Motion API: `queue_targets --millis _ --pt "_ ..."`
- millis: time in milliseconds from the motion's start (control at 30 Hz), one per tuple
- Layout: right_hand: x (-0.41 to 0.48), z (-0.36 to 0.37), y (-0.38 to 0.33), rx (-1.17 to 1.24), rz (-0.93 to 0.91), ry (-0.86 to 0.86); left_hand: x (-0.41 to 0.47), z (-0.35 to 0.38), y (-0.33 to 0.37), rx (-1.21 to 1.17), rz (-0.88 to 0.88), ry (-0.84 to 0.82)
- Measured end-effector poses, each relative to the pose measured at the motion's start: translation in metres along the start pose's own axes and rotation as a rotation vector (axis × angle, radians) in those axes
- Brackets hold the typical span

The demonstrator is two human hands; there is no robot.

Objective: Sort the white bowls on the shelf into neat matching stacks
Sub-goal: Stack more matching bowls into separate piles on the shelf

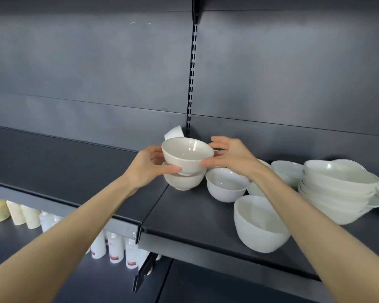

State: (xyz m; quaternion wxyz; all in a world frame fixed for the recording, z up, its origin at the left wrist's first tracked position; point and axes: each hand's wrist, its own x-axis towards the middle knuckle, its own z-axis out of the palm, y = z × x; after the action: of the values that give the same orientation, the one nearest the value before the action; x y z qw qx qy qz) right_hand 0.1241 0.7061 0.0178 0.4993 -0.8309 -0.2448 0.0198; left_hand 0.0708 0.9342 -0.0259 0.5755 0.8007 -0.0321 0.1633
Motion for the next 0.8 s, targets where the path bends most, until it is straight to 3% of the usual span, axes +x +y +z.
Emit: queue_targets --millis 300,800 --pt "0.025 0.010 0.011 -0.122 0.136 -0.034 0.031 -0.001 -0.032 0.039 -0.025 -0.175" --pt "0.041 0.022 0.015 -0.293 0.235 -0.109 0.048 -0.008 -0.067 0.010 -0.064 -0.278"
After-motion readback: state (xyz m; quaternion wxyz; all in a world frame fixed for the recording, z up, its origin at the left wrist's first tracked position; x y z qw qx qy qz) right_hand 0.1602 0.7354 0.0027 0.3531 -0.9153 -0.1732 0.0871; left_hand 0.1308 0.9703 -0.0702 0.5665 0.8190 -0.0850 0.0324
